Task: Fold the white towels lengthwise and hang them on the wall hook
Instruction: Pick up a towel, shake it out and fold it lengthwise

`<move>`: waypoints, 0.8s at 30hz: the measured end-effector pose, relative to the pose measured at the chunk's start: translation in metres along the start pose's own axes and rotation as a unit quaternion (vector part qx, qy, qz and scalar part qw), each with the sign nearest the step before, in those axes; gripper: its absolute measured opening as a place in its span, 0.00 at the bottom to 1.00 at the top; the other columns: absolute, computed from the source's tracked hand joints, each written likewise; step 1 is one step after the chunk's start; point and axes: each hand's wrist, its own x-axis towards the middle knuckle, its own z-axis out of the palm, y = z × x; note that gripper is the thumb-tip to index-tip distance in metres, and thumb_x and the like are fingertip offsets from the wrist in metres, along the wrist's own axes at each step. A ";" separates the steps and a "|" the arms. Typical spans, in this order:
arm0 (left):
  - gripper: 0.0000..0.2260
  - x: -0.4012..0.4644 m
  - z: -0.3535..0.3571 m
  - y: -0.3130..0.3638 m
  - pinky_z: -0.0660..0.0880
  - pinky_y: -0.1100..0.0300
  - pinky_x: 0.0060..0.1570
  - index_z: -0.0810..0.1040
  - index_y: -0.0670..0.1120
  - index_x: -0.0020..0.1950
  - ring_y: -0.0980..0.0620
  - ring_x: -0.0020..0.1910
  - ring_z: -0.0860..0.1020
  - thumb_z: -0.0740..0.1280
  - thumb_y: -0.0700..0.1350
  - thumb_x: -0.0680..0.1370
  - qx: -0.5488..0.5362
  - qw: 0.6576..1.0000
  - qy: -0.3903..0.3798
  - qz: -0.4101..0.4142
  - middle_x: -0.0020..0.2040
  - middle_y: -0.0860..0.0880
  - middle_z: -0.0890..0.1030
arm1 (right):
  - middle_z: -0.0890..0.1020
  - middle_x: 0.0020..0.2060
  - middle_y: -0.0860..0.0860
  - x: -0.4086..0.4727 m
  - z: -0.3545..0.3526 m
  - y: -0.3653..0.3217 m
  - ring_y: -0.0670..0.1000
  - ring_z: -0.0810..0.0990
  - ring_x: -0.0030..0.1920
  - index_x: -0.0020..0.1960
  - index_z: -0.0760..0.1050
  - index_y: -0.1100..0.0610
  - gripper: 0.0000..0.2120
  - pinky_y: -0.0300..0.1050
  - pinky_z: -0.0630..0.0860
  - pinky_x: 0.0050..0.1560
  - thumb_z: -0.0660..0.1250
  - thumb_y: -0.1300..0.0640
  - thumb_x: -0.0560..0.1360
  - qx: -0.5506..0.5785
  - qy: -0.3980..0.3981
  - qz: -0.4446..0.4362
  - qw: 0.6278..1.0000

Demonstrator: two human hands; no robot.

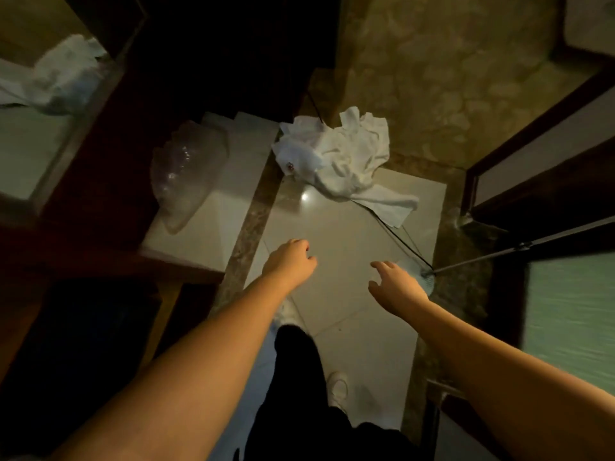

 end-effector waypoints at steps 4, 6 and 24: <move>0.17 0.115 -0.008 0.003 0.72 0.50 0.60 0.74 0.45 0.68 0.41 0.63 0.75 0.61 0.49 0.81 0.033 0.999 -0.012 0.014 0.67 0.43 0.75 | 0.69 0.75 0.52 0.095 -0.007 -0.001 0.58 0.71 0.71 0.78 0.64 0.52 0.26 0.53 0.70 0.67 0.61 0.49 0.81 0.011 -0.009 0.020 1.000; 0.17 0.172 -0.011 0.000 0.71 0.50 0.59 0.73 0.44 0.69 0.41 0.63 0.74 0.61 0.49 0.82 0.040 0.999 -0.024 0.021 0.67 0.43 0.74 | 0.68 0.75 0.52 0.141 -0.009 -0.006 0.58 0.70 0.71 0.78 0.64 0.52 0.26 0.54 0.70 0.68 0.60 0.49 0.81 0.026 -0.012 0.038 0.999; 0.19 0.540 0.079 -0.028 0.75 0.47 0.60 0.70 0.42 0.71 0.40 0.62 0.75 0.63 0.45 0.80 0.010 0.993 -0.115 -0.022 0.69 0.41 0.72 | 0.72 0.69 0.58 0.539 -0.008 0.048 0.61 0.72 0.66 0.74 0.69 0.57 0.25 0.54 0.71 0.62 0.65 0.53 0.78 -0.073 -0.032 -0.014 0.997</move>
